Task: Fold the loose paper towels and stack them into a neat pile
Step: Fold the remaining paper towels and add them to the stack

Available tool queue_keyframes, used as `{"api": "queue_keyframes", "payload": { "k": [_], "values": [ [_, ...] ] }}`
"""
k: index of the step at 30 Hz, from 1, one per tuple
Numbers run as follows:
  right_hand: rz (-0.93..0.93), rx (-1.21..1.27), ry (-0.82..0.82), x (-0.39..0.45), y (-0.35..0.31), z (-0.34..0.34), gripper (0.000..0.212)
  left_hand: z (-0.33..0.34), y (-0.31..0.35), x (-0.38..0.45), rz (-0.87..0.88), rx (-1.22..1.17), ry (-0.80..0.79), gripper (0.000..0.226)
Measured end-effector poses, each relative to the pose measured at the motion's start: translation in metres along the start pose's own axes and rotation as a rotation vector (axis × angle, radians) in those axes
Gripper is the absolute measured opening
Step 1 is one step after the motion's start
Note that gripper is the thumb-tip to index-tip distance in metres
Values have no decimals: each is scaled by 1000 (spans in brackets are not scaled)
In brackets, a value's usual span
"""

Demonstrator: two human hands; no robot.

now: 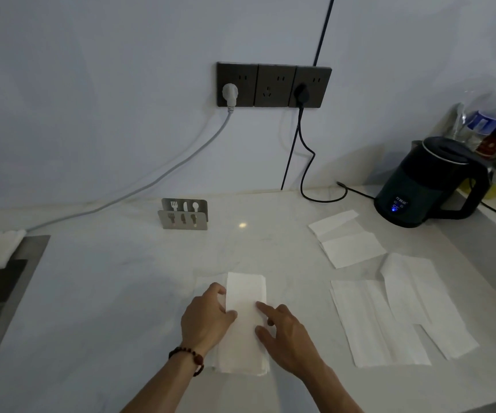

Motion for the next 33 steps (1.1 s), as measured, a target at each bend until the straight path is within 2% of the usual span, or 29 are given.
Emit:
{"api": "queue_keyframes", "payload": {
  "k": [3, 6, 8, 10, 13, 16, 19, 22, 26, 28, 31, 33],
  "values": [
    [-11, -10, -7, 1, 0, 1, 51, -3, 3, -2, 53, 106, 37, 61],
    [-10, -13, -16, 3, 2, 2, 50, -1, 13, -6, 247, 253, 46, 63],
    [-8, -20, -21, 4, 4, 3, 50, 11, 23, -11, 462, 406, -36, 53],
    [-4, -18, -29, 5, 7, 5, 51, 26, 21, -14, 581, 500, -163, 48],
    [7, -10, -41, 4, 10, 6, 52, 35, 13, -10, 584, 541, -256, 52],
    [-6, 12, -5, -1, 11, 0, 50, 36, 18, -9, 596, 566, -211, 53],
    [32, 44, 158, -11, 25, -23, 38, 40, 38, -13, 622, 530, -116, 43],
    [142, 38, 313, -28, 62, -50, 25, 59, 70, -24, 726, 450, -47, 31],
    [310, -12, 450, -58, 117, -83, 21, 109, 113, -43, 766, 374, -231, 40],
    [391, -34, 487, -70, 142, -97, 22, 133, 130, -51, 784, 415, -308, 44],
    [534, -79, 477, -82, 174, -114, 28, 171, 142, -61, 792, 466, -448, 53],
    [634, -118, 517, -90, 189, -129, 36, 188, 148, -64, 818, 516, -472, 57]
  ]
}}
Point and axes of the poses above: each hand's wrist, its own x-axis towards the middle knuckle, its own z-axis out of the palm, y = z × x, the point moved 8 cm from there along x, towards the middle knuckle, and after that the axes turned 2 degrees about -z, right-handed, at the moved point
